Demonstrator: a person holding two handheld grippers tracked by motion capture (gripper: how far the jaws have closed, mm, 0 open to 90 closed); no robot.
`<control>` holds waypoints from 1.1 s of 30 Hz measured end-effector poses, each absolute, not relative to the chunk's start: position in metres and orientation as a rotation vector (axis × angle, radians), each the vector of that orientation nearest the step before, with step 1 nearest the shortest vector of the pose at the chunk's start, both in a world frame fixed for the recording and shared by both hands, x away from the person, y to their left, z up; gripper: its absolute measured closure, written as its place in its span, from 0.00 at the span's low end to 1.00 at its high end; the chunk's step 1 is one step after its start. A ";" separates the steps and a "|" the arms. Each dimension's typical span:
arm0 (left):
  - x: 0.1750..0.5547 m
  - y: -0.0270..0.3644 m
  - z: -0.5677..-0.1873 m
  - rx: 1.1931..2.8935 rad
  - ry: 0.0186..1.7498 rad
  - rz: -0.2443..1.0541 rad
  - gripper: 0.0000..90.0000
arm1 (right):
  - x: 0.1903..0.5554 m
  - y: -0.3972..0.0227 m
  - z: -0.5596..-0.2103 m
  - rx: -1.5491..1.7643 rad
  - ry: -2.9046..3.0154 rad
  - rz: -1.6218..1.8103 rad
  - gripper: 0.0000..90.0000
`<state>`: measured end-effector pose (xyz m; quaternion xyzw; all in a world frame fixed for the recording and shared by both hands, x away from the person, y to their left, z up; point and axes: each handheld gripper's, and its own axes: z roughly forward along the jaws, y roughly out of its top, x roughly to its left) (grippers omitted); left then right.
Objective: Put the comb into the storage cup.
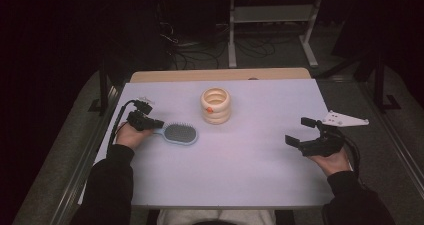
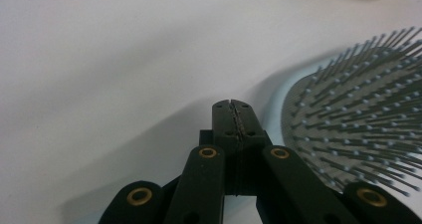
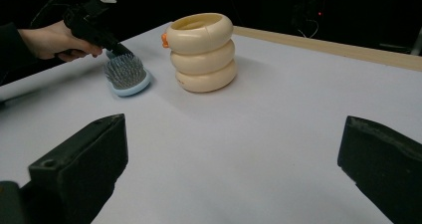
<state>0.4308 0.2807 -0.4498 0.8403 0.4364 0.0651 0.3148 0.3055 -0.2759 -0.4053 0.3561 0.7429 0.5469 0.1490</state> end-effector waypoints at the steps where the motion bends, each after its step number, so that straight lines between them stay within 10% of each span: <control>1: 0.431 0.281 -0.451 2.214 1.153 0.168 1.00 | 0.306 -0.276 -0.405 1.024 2.135 1.572 0.00; 33: 0.404 0.292 -0.455 2.267 1.186 0.104 1.00 | 0.305 -0.276 -0.406 1.028 2.139 1.570 0.00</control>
